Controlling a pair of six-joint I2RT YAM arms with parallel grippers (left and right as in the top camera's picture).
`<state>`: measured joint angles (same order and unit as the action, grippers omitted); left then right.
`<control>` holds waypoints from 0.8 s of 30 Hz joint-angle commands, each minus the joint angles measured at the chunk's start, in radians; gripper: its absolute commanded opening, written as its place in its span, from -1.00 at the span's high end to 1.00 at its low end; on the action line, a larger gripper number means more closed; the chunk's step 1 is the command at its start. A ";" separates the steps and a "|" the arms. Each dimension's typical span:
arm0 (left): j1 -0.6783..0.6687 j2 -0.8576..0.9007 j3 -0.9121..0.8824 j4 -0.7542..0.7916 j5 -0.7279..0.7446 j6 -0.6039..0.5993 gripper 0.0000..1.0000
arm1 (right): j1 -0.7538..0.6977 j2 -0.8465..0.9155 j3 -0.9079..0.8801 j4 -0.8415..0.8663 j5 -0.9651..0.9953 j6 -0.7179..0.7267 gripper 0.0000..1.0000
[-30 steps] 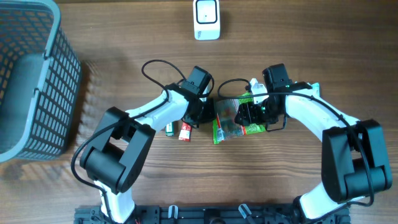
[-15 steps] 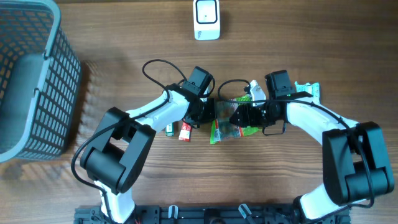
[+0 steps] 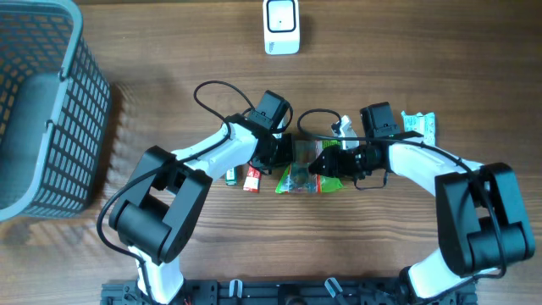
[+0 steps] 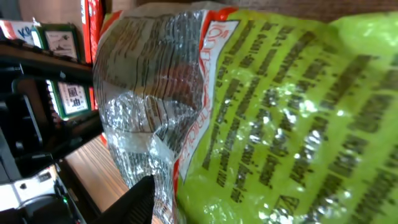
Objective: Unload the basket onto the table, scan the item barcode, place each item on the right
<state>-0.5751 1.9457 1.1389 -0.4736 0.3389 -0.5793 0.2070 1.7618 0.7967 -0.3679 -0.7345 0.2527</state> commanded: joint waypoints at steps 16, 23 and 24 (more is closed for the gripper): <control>-0.017 0.031 -0.010 0.005 -0.022 0.022 0.92 | 0.016 0.017 -0.137 0.266 -0.158 0.162 0.09; -0.017 0.031 -0.010 0.010 -0.022 0.022 0.92 | 0.016 0.017 -0.137 0.359 -0.225 0.155 0.57; -0.017 0.031 -0.010 0.011 -0.022 0.022 0.92 | 0.016 0.017 -0.137 0.362 -0.226 0.159 0.49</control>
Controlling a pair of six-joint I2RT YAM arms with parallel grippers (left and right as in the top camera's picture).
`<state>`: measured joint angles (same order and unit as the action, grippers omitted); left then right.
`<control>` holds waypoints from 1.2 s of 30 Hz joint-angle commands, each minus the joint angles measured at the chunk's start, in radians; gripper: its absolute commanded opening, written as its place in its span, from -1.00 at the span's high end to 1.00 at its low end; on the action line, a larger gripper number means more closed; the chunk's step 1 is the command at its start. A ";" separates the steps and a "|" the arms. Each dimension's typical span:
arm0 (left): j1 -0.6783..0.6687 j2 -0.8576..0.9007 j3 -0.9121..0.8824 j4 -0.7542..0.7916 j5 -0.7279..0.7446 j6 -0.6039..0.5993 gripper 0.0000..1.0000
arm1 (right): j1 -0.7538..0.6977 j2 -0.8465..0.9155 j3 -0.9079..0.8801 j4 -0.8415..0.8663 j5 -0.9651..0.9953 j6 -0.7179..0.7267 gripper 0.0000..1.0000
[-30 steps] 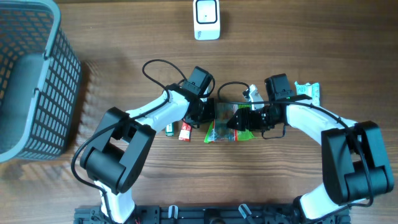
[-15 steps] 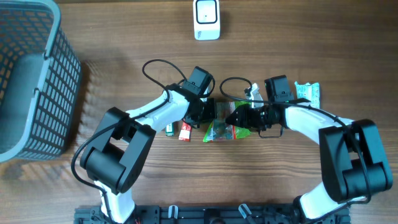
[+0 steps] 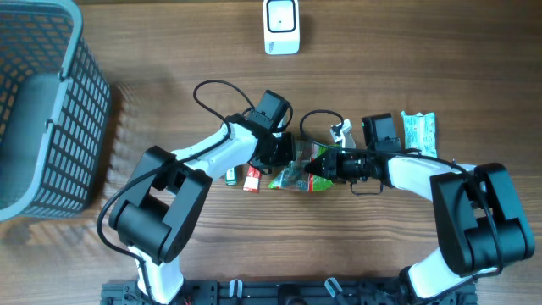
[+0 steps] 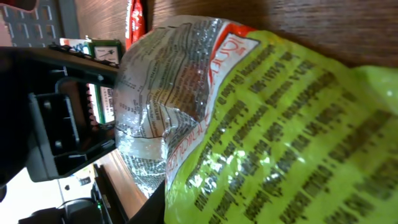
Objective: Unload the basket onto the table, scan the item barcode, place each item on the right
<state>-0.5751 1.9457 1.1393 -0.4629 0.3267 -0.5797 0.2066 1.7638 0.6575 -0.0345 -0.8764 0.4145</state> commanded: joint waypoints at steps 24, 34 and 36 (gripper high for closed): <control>-0.017 0.031 -0.010 0.011 -0.010 0.014 0.92 | 0.036 0.015 -0.064 0.211 -0.060 0.077 0.31; 0.018 -0.056 0.018 -0.029 -0.029 0.020 0.92 | -0.008 -0.027 -0.064 0.188 -0.152 -0.059 0.91; 0.043 -0.127 0.031 -0.048 -0.071 0.023 0.92 | -0.063 -0.064 -0.064 0.108 -0.180 -0.122 0.91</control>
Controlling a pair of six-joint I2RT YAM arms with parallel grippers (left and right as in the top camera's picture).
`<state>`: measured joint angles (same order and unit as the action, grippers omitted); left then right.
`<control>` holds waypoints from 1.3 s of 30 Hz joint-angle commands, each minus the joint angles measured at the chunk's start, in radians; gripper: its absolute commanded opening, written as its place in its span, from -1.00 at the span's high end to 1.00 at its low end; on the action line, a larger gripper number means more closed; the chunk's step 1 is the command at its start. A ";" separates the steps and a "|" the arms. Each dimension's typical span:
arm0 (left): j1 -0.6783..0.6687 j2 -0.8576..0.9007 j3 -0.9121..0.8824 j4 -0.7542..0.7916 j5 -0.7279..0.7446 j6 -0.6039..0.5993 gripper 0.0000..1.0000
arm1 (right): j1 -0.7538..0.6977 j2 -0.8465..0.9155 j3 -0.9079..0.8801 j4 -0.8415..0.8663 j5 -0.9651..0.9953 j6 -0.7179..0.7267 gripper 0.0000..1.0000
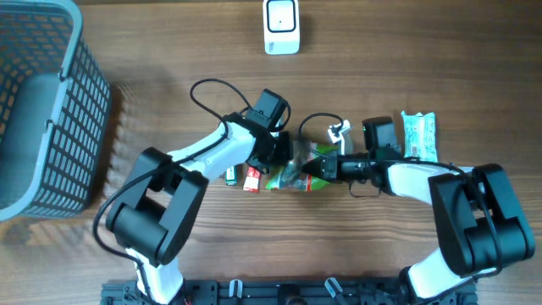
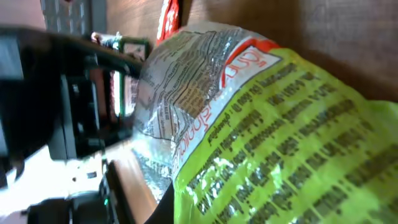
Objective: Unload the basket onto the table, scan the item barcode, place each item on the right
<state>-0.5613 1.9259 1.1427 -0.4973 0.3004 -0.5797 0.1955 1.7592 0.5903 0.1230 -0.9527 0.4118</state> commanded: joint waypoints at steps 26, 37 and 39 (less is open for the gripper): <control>0.501 -0.490 0.030 -0.175 0.791 0.236 0.92 | -0.077 -0.200 0.365 -0.439 -0.671 -0.358 0.91; 0.467 -0.490 0.030 -0.143 0.870 0.232 0.92 | 0.050 -0.198 0.365 0.589 -0.665 0.556 0.91; 0.491 -0.490 0.030 -0.143 0.869 0.232 0.92 | 0.035 -0.195 0.365 0.586 -0.663 0.553 0.91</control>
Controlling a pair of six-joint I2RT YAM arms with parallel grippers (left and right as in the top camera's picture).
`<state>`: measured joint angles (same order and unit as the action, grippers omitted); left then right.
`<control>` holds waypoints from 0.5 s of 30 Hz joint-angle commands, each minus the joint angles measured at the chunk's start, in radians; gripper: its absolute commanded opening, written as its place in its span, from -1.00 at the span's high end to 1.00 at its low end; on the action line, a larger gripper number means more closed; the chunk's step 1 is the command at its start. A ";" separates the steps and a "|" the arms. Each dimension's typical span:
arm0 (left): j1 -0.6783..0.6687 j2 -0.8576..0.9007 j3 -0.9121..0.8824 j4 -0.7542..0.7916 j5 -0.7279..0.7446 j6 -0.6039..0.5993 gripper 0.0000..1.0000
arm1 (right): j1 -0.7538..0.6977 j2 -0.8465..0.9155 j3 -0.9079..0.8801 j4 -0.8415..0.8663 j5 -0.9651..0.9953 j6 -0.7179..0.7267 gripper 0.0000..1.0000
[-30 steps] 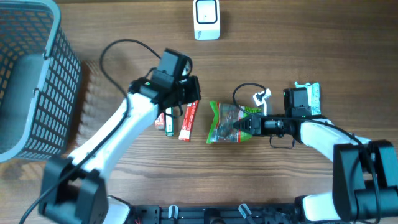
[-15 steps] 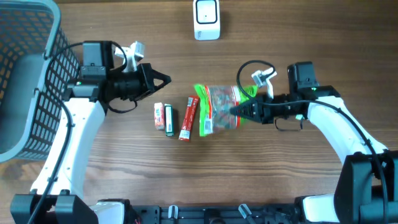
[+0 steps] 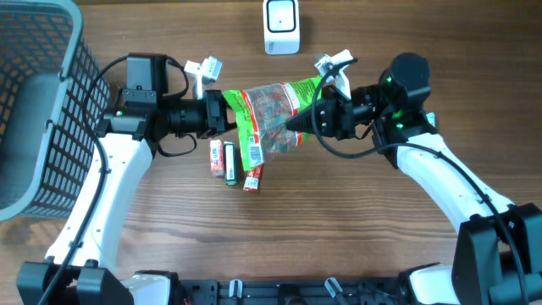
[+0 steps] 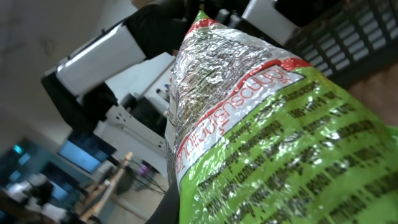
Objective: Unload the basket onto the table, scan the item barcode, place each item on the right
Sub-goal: 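Lift the green bag stretched between both grippers, then open the left gripper and carry the bag right-handed to the scanner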
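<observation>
A green and silver snack bag (image 3: 269, 114) with an orange edge hangs above the table, stretched flat between both grippers. My left gripper (image 3: 223, 113) is shut on its left, orange-edged end. My right gripper (image 3: 303, 124) is shut on its right, green end. The white barcode scanner (image 3: 281, 26) stands at the table's far edge, just beyond the bag. In the right wrist view the bag (image 4: 280, 143) fills most of the frame. One dark finger (image 4: 180, 202) shows under it and the other is hidden. A white barcode patch faces up at the bag's lower left corner.
A grey mesh basket (image 3: 42, 102) stands at the far left. Three small packets (image 3: 229, 161) lie on the wood below the bag. Part of a green packet (image 3: 428, 119) shows behind my right arm. Cables loop off both wrists.
The bag was low on the table beside the small packets, both grippers crowded round it. Now it is lifted, spread wide and nearer the scanner, and my left arm has swung out to the left.
At first the bag lay crumpled at the table's middle with both grippers at it, the right one shut on its green end. At the two following moments it stayed low and shifted slightly left. Now both grippers hold it stretched in the air near the scanner.
</observation>
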<state>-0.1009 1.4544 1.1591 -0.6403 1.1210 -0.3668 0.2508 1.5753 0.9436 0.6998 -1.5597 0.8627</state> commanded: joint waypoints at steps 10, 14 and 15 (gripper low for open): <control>0.075 -0.018 0.014 -0.007 -0.265 0.020 0.92 | -0.032 -0.008 0.010 -0.560 0.233 -0.419 0.91; 0.084 -0.022 0.014 -0.008 -0.402 0.020 0.92 | -0.032 -0.008 0.010 -0.886 0.555 -0.682 0.91; 0.091 -0.026 0.014 -0.008 -0.405 0.020 0.92 | -0.032 -0.008 0.010 -0.936 0.606 -0.719 0.91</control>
<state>-0.0299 1.4544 1.1591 -0.6502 0.8303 -0.3668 0.2192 1.5757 0.9489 -0.1368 -1.2144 0.4053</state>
